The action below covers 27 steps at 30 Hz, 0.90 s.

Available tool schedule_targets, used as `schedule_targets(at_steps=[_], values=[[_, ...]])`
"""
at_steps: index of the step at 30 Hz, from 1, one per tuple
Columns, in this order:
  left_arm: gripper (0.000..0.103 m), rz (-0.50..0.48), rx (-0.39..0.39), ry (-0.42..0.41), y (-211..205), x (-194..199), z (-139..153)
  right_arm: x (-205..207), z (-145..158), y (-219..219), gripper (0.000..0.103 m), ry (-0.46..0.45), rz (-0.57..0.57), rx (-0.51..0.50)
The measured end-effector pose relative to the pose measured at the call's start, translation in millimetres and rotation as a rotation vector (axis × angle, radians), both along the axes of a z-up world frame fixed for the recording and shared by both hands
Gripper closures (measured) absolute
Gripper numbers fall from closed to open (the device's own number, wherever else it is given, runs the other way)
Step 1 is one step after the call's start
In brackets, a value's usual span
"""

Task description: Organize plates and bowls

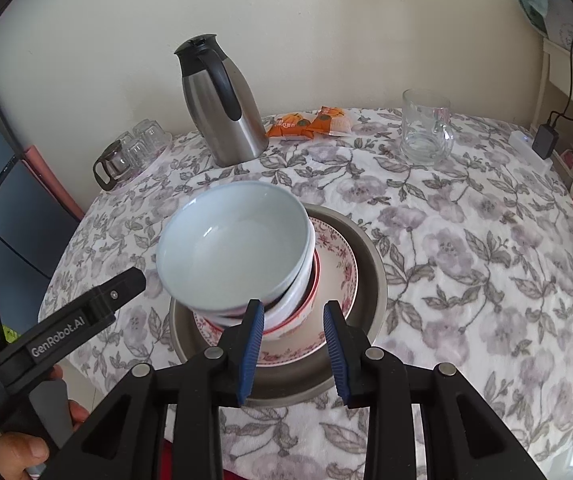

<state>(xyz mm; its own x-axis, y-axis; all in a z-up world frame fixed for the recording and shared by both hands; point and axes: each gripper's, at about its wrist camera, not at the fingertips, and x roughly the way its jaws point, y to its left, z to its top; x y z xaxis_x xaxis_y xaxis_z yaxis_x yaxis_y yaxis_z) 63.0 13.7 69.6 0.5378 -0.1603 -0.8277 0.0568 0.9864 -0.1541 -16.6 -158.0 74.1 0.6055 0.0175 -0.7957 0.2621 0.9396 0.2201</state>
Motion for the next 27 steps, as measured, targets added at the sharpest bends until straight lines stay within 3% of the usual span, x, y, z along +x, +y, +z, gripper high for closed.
schedule_targets(at_steps=[9, 14, 18, 20, 24, 27], values=[[0.003, -0.014, 0.060, 0.003, 4.7, -18.7, -13.6, -17.1, -18.6, 0.8, 0.055, 0.051, -0.027, -0.042], [0.003, -0.014, 0.116, 0.030, 3.6, -28.4, -25.1, -25.8, -39.9, -1.9, 0.036, 0.102, -0.044, -0.043], [0.003, -0.035, 0.142, 0.046, 1.9, -35.1, -33.6, -32.0, -56.8, -3.9, 0.032, 0.140, -0.057, -0.051], [0.003, -0.036, 0.142, 0.066, 3.0, -36.7, -38.0, -35.0, -63.5, -6.1, 0.022, 0.148, -0.065, -0.051], [0.003, -0.031, 0.146, 0.100, 6.0, -38.3, -45.9, -38.7, -70.1, -9.9, 0.015, 0.156, -0.085, -0.066], [0.003, -0.030, 0.166, 0.143, 5.2, -37.4, -54.7, -40.3, -73.4, -13.4, 0.000, 0.160, -0.102, -0.080]])
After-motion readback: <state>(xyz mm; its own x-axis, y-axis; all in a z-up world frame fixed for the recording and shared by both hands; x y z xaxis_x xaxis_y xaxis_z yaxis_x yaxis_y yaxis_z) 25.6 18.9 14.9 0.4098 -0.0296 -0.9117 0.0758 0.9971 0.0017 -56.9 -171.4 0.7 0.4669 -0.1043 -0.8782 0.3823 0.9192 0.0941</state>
